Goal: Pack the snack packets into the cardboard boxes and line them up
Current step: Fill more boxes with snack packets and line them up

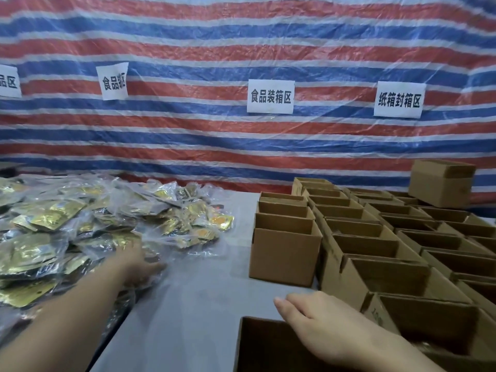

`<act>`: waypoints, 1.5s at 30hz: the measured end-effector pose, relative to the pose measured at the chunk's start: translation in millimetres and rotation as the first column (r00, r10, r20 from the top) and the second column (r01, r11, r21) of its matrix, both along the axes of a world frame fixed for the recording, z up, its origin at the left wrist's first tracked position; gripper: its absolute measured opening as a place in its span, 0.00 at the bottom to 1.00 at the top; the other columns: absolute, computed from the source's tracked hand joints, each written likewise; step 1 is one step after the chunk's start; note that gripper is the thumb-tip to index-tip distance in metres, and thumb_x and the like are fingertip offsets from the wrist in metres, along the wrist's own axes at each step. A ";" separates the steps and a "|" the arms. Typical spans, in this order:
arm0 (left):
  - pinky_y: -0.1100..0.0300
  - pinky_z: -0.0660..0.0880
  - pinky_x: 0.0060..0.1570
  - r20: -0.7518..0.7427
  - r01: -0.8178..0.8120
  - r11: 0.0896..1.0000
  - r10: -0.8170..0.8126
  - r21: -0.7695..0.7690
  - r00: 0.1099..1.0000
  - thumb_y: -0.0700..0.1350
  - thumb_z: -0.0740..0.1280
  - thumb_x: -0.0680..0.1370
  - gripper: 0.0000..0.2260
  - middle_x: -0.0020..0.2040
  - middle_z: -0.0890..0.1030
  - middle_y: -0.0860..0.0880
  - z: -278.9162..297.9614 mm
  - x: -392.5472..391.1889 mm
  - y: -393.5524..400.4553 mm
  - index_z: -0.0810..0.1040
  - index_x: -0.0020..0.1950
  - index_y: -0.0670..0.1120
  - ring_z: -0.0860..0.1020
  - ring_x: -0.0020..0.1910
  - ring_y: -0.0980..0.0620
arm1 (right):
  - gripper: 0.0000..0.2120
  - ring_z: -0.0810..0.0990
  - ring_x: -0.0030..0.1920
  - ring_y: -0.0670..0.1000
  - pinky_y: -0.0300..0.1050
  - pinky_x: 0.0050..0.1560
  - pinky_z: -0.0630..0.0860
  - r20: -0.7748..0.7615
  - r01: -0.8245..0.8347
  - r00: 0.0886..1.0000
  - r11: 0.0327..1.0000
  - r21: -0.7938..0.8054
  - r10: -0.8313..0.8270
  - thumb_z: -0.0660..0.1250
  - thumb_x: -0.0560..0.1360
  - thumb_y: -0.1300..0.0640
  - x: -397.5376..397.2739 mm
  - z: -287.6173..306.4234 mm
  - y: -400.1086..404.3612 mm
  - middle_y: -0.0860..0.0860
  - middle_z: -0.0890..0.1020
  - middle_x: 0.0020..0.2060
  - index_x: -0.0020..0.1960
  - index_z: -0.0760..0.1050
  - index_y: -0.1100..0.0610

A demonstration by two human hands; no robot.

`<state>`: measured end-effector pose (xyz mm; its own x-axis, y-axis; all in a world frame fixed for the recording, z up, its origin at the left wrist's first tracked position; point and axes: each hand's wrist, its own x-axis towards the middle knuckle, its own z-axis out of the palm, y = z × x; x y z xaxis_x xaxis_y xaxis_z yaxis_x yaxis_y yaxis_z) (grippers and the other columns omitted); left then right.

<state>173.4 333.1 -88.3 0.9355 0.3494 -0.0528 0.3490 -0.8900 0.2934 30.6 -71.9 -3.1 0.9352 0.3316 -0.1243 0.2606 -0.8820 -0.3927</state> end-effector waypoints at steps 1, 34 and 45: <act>0.47 0.62 0.74 -0.024 0.011 1.000 -0.012 -0.027 1.000 0.72 0.68 0.68 0.55 0.80 0.56 0.43 -6.2 3.4 2.9 0.45 0.81 0.42 0.61 0.77 0.42 | 0.23 0.77 0.43 0.41 0.40 0.40 0.68 -0.006 0.006 1.000 1.000 0.014 -0.006 0.49 0.81 0.31 0.9 -1.8 0.7 0.44 0.79 0.41 0.43 0.75 0.43; 0.65 0.75 0.39 -0.383 0.041 0.958 0.075 0.285 0.921 0.50 0.68 0.77 0.15 0.56 0.82 0.46 42.5 -23.1 -11.6 0.78 0.59 0.41 0.80 0.46 0.50 | 0.24 0.75 0.43 0.41 0.39 0.38 0.67 0.018 -0.030 0.999 0.997 -0.074 0.032 0.45 0.81 0.32 -12.0 -10.7 8.3 0.45 0.77 0.41 0.45 0.73 0.45; 0.59 0.78 0.55 -0.240 -0.072 0.991 0.097 0.111 0.966 0.59 0.71 0.73 0.35 0.57 0.83 0.48 -2.5 -45.6 -27.5 0.68 0.75 0.45 0.80 0.47 0.51 | 0.24 0.75 0.43 0.42 0.40 0.39 0.68 0.019 -0.023 1.000 0.997 -0.073 0.024 0.46 0.82 0.33 -10.6 -12.5 8.3 0.45 0.77 0.41 0.43 0.71 0.45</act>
<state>127.8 305.6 -90.8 0.8654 0.4415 -0.2370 0.4739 -0.8748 0.1007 20.0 -63.6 -15.7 0.9298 0.3441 -0.1309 0.2884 -0.9017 -0.3221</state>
